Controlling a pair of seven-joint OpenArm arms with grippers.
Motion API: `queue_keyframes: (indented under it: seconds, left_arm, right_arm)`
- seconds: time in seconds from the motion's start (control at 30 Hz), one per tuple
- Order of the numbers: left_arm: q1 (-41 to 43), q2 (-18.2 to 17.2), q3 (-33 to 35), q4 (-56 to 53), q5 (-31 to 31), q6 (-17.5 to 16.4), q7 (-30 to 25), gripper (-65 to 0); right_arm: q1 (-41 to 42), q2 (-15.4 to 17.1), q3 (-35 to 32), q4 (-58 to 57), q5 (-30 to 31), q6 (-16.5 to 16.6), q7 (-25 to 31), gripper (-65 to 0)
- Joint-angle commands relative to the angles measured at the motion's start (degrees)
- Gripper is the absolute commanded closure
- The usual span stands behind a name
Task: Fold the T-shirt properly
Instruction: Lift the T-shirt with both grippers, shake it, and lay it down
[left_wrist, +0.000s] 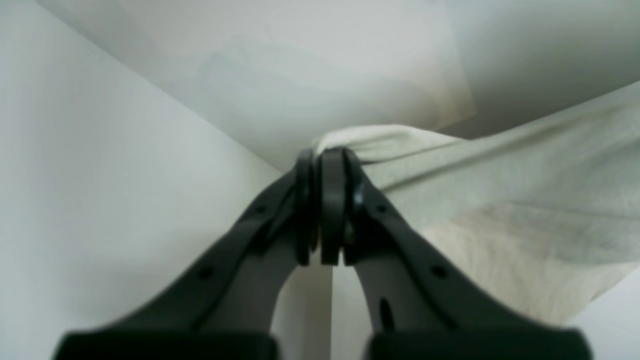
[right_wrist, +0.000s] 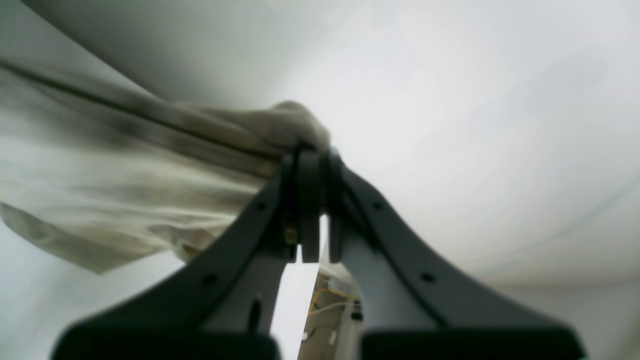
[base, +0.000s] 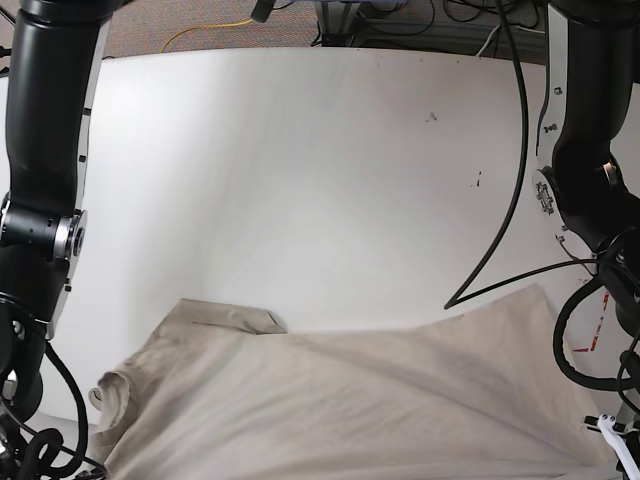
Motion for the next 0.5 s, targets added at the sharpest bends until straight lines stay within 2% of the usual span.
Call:
queue_keyframes:
  seconds: [0.0, 0.47]
  left_arm:
    - [-0.6, -0.4, 0.0, 1.2, 0.1, 0.1, -1.2, 0.0]
    - [15.2, 0.0, -0.1, 4.2, 0.1, 0.1, -1.2, 0.0]
  right_arm:
    - [3.1, 1.8, 1.2, 2.6, -1.0, -0.1, 1.0, 0.0]
    - [-24.1, 1.6, 9.6, 15.1, -1.0, -0.1, 1.0, 0.0]
